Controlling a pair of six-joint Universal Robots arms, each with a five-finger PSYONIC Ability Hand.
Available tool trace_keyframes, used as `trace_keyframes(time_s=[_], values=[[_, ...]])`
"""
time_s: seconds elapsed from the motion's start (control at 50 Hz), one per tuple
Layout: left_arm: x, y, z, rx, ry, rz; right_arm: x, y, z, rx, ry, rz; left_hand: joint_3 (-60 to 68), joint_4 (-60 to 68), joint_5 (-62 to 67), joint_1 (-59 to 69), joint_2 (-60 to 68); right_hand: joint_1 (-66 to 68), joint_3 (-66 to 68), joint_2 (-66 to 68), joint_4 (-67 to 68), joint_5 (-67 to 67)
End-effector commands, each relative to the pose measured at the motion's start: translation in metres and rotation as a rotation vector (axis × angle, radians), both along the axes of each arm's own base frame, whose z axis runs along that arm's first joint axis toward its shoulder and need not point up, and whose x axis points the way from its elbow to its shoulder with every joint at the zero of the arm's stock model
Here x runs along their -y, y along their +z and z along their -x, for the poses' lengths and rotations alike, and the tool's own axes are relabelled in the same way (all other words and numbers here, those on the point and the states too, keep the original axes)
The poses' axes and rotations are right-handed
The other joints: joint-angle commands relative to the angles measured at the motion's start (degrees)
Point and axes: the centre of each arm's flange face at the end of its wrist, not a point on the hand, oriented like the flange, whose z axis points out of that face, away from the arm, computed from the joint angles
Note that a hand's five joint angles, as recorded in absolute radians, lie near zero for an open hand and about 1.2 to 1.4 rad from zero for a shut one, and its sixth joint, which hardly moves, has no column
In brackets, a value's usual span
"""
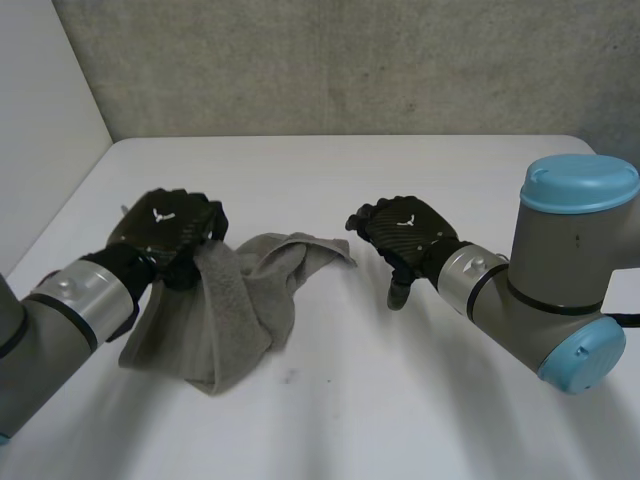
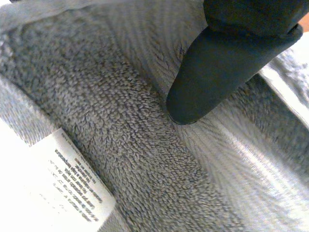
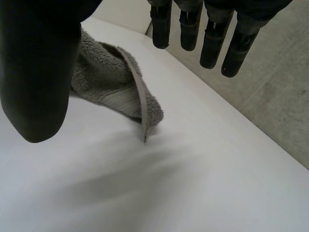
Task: Fold the towel.
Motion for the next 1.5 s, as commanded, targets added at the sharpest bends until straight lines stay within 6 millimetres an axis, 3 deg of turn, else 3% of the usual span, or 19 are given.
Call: trace_keyframes(time_s=[0.02,0.22,0.44,0.58,0.7,0.74,0.98,1.14,1.26,1.36,1.4,1.48,1.5], values=[[-0.004,0.014,-0.002,-0.046,0.009,0.024,0.011,0.005,0.008,0.087,-0.065,-0.071,10.4,10.2,11.0,11.4,10.2,-3.3,-4.6,-5.1,-5.2,-3.7],[-0.002,0.017,-0.003,-0.050,0.016,0.033,0.010,0.011,0.009,0.111,-0.059,-0.078,10.4,10.2,11.0,11.4,10.2,-2.5,-3.8,-4.3,-4.4,-3.0],[-0.006,0.035,-0.001,-0.070,0.019,0.089,-0.010,0.000,0.005,0.098,-0.009,-0.245,10.4,10.2,11.0,11.4,10.2,-2.2,-3.5,-4.0,-4.1,-2.7],[-0.002,0.041,-0.002,-0.087,0.036,0.102,-0.034,-0.019,-0.028,0.187,0.015,-0.422,10.4,10.2,11.0,11.4,10.2,-2.2,-3.5,-4.0,-4.1,-2.7],[-0.001,0.043,-0.003,-0.094,0.068,0.104,-0.042,-0.033,-0.048,0.206,0.035,-0.486,10.4,10.2,11.0,11.4,10.2,-2.0,-3.3,-3.8,-3.9,-2.5],[-0.002,0.043,-0.003,-0.095,0.069,0.106,-0.047,-0.040,-0.063,0.229,0.040,-0.518,10.4,10.2,11.0,11.4,10.2,-1.5,-2.8,-3.3,-3.4,-2.0],[-0.009,0.047,-0.001,-0.118,0.055,0.104,-0.039,-0.061,-0.105,0.319,-0.006,-0.542,10.4,10.2,11.0,11.4,10.2,1.0,-0.3,-0.8,-0.9,0.5],[-0.010,0.046,-0.001,-0.133,0.055,0.091,-0.037,-0.069,-0.132,0.368,0.014,-0.513,10.4,10.2,11.0,11.4,10.2,22.4,21.1,20.5,20.5,21.9],[-0.009,0.047,0.000,-0.143,0.056,0.088,-0.038,-0.073,-0.137,0.377,0.022,-0.511,10.4,10.2,11.0,11.4,10.2,35.7,34.4,33.9,33.8,35.2],[-0.008,0.049,-0.001,-0.146,0.057,0.093,-0.037,-0.079,-0.137,0.371,0.017,-0.516,10.4,10.2,11.0,11.4,10.2,55.5,54.2,53.7,53.6,55.0],[-0.008,0.049,-0.001,-0.147,0.057,0.095,-0.036,-0.074,-0.137,0.370,0.022,-0.503,10.4,10.2,11.0,11.4,10.2,66.7,65.4,64.9,64.8,66.2],[-0.007,0.050,-0.001,-0.147,0.062,0.098,-0.033,-0.054,-0.134,0.358,0.024,-0.469,10.4,10.2,11.0,11.4,10.2,66.7,65.4,64.9,64.8,66.3],[-0.007,0.050,-0.001,-0.147,0.062,0.098,-0.030,-0.032,-0.131,0.347,0.035,-0.414,10.4,10.2,11.0,11.4,10.2,66.7,65.4,64.9,64.8,66.3]])
